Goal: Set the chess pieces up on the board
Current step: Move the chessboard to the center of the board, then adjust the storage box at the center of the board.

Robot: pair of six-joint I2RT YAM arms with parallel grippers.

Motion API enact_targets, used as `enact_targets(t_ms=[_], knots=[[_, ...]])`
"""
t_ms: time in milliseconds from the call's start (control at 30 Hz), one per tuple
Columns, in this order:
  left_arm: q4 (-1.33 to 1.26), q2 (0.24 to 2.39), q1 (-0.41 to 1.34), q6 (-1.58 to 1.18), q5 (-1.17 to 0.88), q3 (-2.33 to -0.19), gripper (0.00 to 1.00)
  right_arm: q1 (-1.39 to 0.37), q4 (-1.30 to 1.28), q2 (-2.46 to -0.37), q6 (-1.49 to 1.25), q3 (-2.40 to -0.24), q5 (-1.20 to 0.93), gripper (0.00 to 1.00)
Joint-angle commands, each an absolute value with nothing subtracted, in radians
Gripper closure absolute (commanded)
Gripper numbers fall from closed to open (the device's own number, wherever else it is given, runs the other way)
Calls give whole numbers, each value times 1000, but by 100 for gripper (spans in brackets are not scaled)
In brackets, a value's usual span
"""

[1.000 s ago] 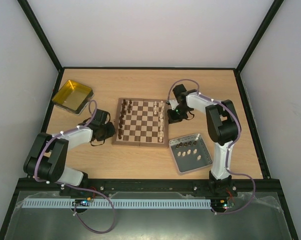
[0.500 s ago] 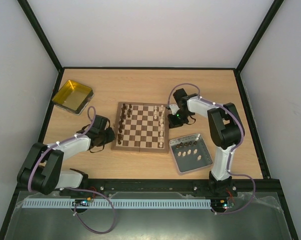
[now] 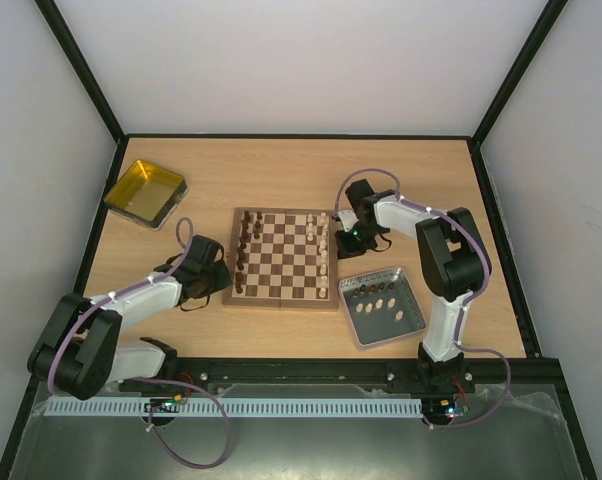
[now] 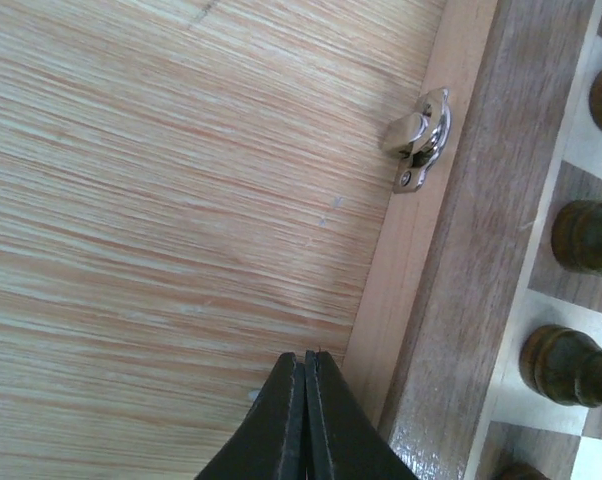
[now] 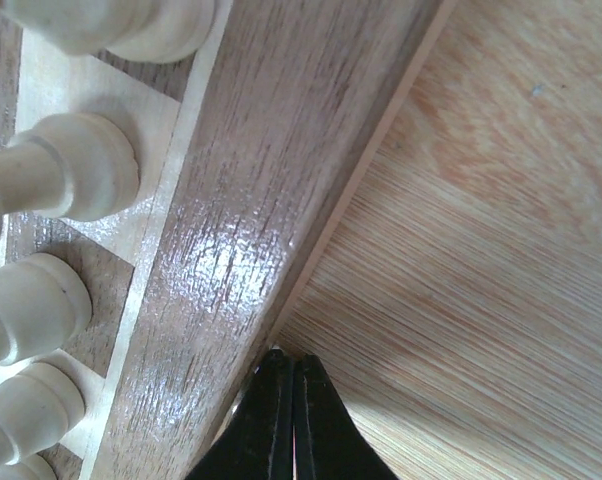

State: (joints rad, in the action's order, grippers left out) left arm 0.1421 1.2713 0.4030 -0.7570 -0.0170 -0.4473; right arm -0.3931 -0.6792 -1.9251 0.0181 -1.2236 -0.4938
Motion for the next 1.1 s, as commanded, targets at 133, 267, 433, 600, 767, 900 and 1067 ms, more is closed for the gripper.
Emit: enact_targets(t_ms=[133,267,433,600,767,900,1067], knots=[[307,1243,420,-815,71,-418,85,-392,-722,-1955,-6,-1215,-418,98],[328,1223,420,-822,108,-425,80,-344,-736,-1967,-8,-1263,-418,98],[329,1209,420,-821,111,-426,69,-275,-765,-1973,-9,-1336,-412,98],[349,1181,424,-813,119,-438,43,-241,-788,-1946,-1,-1381,-360,87],[393,1134,462,-827,155,-466,29,-235,-817,-1859,25,-1394,-305,73],[450,1098,512,-848,216,-506,31,-215,-851,-1781,55,-1374,-281,71],[534,1034,570,-866,271,-579,31,-134,-931,-1698,146,-1357,-267,71]])
